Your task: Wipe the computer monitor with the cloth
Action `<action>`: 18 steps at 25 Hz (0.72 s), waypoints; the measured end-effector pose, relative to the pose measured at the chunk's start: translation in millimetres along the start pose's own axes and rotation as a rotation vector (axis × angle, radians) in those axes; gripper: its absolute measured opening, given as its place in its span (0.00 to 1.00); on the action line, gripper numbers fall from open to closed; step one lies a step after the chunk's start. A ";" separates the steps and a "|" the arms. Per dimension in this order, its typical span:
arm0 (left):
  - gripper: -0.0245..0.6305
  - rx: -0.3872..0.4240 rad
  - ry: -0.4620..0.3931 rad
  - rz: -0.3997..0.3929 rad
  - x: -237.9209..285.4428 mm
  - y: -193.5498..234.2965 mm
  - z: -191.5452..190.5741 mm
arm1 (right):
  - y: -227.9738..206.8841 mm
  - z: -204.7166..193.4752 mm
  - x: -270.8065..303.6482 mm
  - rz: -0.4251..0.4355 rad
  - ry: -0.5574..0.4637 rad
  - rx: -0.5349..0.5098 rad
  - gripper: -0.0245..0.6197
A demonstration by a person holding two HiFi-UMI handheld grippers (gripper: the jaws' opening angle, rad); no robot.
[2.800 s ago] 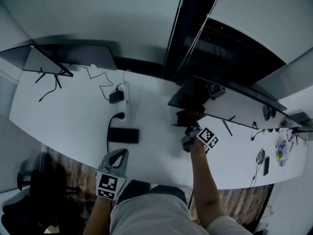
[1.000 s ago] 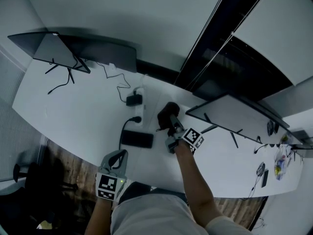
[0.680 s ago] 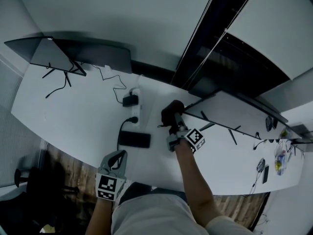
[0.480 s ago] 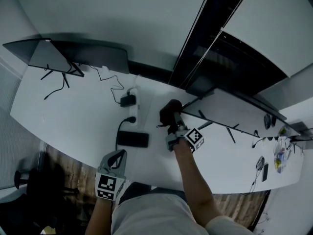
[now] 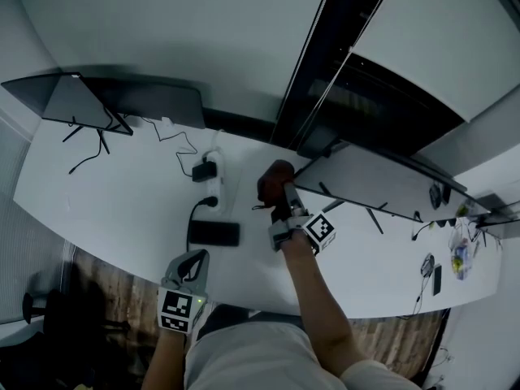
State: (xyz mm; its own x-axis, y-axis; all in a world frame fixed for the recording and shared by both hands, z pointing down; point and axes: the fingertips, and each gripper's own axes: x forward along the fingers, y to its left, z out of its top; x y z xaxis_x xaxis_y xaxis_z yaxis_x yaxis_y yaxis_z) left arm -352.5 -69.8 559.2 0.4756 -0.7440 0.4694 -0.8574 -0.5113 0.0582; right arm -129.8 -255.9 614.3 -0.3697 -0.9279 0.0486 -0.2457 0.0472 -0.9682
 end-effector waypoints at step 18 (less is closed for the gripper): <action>0.05 0.032 -0.053 -0.072 6.5 -25.9 20.5 | 111.7 21.3 -23.6 0.159 -0.053 0.008 0.19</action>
State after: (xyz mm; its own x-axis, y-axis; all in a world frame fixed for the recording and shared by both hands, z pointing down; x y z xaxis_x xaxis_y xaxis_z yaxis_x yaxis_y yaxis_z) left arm -323.2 -70.2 542.7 0.5463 -0.7260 0.4178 -0.8142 -0.5774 0.0613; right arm -129.4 -236.6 499.9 -0.3554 -0.9272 -0.1180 -0.1803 0.1918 -0.9647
